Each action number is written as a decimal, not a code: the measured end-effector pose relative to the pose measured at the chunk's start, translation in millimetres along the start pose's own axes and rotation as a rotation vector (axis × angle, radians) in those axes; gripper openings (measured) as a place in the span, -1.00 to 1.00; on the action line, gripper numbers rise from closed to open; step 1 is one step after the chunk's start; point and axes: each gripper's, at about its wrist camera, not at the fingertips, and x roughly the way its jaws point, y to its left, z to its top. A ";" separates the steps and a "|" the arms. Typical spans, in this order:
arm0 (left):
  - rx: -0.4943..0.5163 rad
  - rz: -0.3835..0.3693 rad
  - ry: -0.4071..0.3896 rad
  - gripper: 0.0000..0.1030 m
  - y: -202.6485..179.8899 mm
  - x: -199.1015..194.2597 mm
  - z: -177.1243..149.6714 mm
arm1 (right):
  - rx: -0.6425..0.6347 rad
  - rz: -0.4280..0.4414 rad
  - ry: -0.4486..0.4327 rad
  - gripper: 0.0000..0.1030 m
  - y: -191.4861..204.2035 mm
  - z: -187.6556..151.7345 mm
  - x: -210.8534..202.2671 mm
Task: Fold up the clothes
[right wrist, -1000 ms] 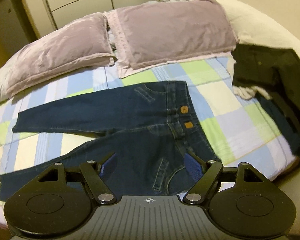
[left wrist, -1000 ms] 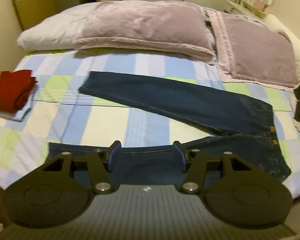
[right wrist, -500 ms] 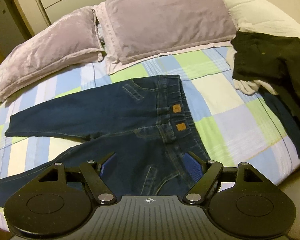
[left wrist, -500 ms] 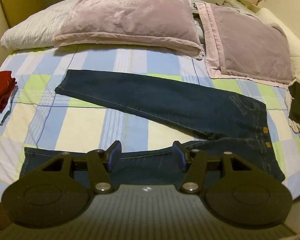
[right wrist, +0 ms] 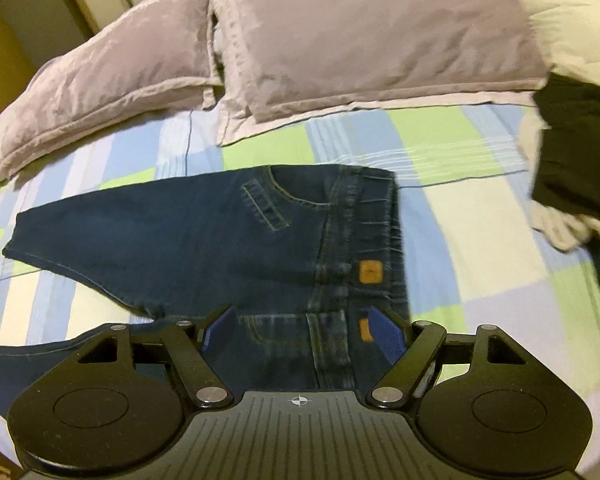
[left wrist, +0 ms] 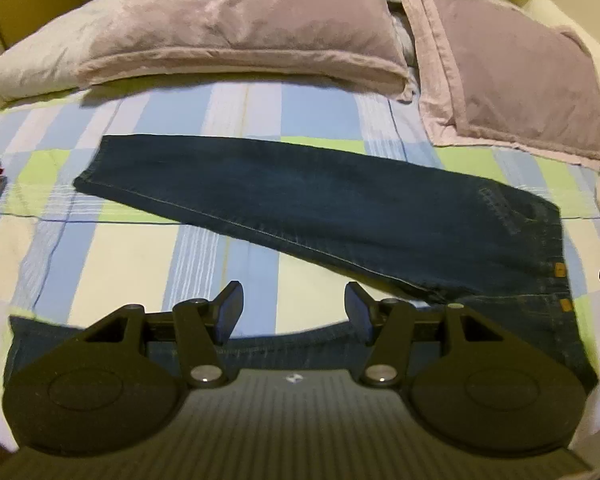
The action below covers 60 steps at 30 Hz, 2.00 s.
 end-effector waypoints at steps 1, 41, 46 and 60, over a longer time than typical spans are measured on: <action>0.016 -0.010 0.005 0.01 0.4 12.4 4.0 | -0.014 0.008 0.006 0.49 -1.9 4.0 10.5; 0.853 -0.335 0.058 -0.96 40.9 306.8 173.9 | -0.631 0.228 0.230 -0.90 -10.4 160.3 255.4; 0.807 -0.295 -0.055 -0.98 53.5 245.8 154.3 | -0.748 0.122 0.073 -0.97 9.2 139.2 206.1; 0.251 -0.236 0.035 -0.90 93.6 31.4 -93.3 | -0.869 -0.101 0.049 -0.98 87.3 -114.8 11.3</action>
